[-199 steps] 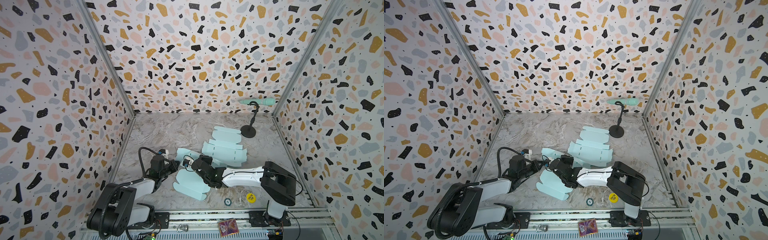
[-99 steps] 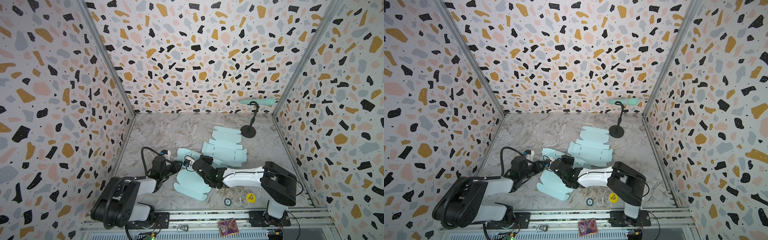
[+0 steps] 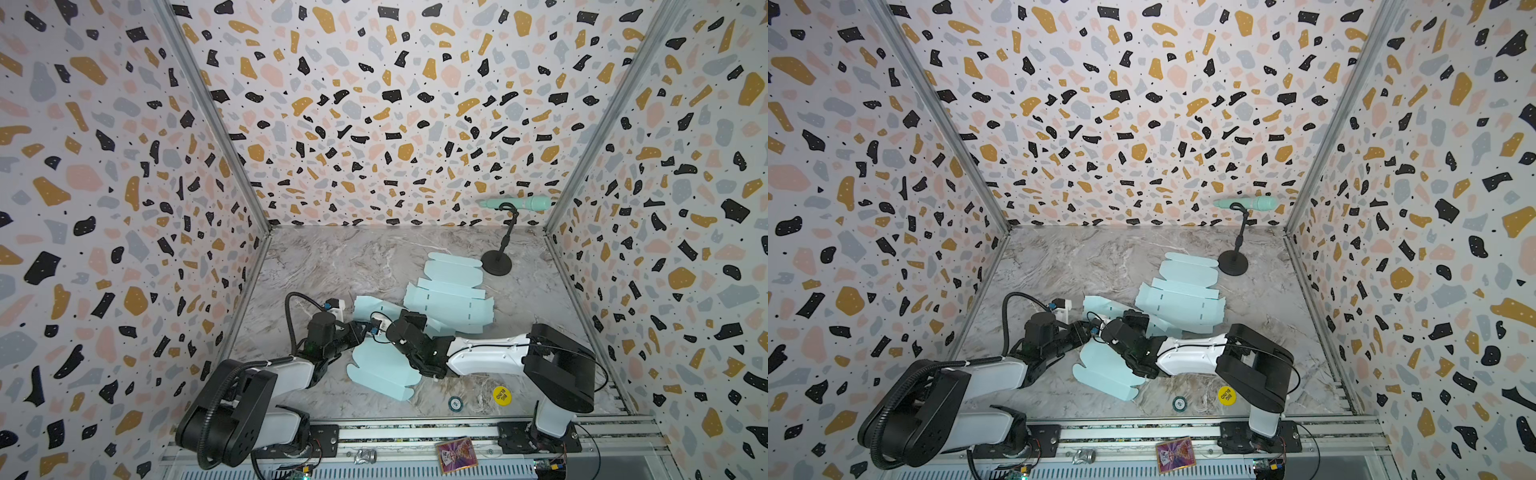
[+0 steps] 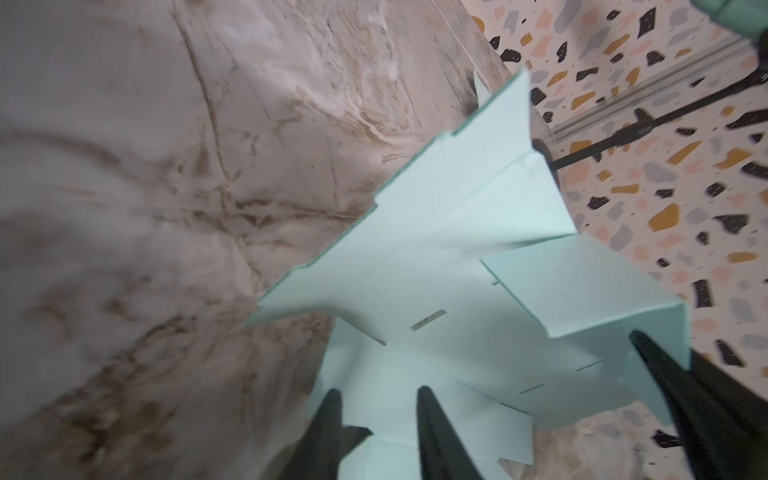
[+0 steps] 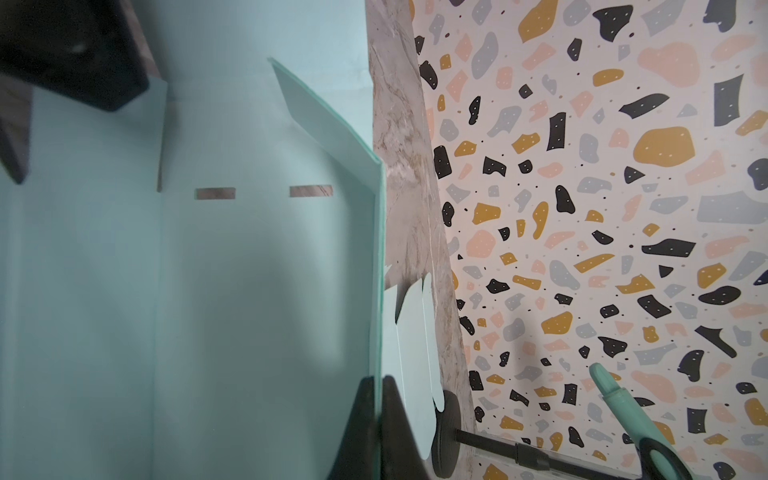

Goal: Fold the paper box

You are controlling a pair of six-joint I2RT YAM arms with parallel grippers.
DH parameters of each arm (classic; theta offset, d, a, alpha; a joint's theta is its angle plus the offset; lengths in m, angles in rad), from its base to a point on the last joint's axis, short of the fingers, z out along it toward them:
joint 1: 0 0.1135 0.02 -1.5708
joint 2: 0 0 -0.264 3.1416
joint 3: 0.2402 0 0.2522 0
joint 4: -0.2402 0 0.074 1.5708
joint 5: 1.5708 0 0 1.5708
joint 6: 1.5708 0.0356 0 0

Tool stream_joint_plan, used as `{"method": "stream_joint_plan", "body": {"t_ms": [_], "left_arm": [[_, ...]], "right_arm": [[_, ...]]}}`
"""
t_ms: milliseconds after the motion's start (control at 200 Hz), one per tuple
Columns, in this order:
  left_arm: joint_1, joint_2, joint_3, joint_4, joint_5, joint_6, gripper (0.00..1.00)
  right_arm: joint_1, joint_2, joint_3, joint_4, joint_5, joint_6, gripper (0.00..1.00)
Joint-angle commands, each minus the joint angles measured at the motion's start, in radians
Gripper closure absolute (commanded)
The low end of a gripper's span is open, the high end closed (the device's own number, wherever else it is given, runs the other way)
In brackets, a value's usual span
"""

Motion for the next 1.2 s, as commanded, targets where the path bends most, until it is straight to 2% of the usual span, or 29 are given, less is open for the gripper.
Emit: {"method": "stream_joint_plan", "body": {"t_ms": [0, 65, 200, 466, 621, 826, 1196], "left_arm": [[0.006, 0.001, 0.002, -0.022, -0.046, 0.044, 0.45], [0.006, 0.018, 0.005, -0.007, -0.043, 0.044, 0.42], [0.005, 0.062, 0.007, 0.034, -0.022, 0.032, 0.43], [-0.056, 0.065, 0.025, 0.069, 0.007, 0.02, 0.71], [-0.085, 0.037, 0.028, 0.051, 0.005, 0.025, 0.78], [-0.126, 0.03, 0.023, 0.069, 0.02, 0.034, 0.79], [-0.142, 0.025, 0.0, 0.147, 0.084, 0.031, 0.73]], "right_arm": [[0.003, -0.039, -0.013, 0.011, 0.0, -0.001, 1.0], [0.004, -0.038, -0.014, 0.013, 0.0, -0.001, 1.0], [0.004, -0.035, -0.009, 0.014, -0.001, -0.001, 1.0], [0.007, -0.023, -0.001, 0.013, -0.001, -0.002, 1.0], [0.008, -0.022, -0.002, 0.017, -0.003, -0.009, 1.0], [0.013, -0.018, -0.004, 0.027, -0.009, -0.021, 1.0], [0.017, -0.045, -0.06, 0.101, 0.006, -0.083, 1.0]]}}
